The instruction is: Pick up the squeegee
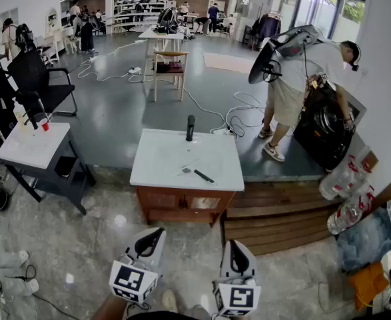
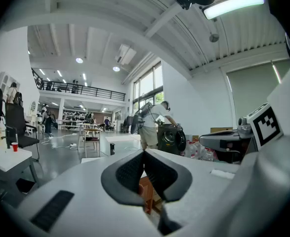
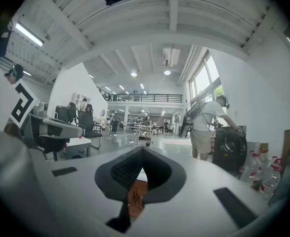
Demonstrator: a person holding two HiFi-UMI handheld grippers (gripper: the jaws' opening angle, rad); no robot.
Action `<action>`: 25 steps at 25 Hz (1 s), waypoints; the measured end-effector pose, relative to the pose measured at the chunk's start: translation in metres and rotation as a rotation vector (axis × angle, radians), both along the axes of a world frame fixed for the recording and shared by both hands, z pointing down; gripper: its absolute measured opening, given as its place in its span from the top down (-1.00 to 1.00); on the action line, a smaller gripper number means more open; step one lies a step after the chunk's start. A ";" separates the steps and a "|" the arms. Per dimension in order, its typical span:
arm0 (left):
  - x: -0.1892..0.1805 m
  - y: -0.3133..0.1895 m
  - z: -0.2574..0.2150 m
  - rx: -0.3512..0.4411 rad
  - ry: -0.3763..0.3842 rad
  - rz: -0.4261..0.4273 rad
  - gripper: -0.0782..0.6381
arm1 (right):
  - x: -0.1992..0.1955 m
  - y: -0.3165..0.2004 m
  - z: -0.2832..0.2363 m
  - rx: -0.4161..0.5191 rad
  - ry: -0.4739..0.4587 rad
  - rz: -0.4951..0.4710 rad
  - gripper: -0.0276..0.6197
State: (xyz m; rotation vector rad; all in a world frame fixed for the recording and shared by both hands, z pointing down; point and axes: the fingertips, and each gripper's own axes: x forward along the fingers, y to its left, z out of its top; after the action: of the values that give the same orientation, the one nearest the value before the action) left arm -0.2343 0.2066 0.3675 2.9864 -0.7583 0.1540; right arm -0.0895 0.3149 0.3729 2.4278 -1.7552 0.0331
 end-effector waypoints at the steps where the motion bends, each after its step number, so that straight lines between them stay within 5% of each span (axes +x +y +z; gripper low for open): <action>1: 0.000 -0.002 0.002 -0.001 -0.001 -0.001 0.78 | 0.000 -0.002 0.002 -0.001 0.006 -0.002 0.92; 15: 0.013 -0.022 0.007 -0.008 0.002 0.006 0.78 | 0.007 -0.018 0.014 -0.075 0.015 0.001 0.92; 25: 0.054 -0.058 0.020 -0.014 -0.015 -0.009 0.78 | 0.050 -0.055 0.024 -0.062 0.011 -0.005 0.92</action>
State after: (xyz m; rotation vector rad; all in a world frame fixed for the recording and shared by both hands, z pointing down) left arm -0.1807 0.1483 0.3872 2.9715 -0.7682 0.1807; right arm -0.0390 0.2596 0.3973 2.3759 -1.7289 0.0718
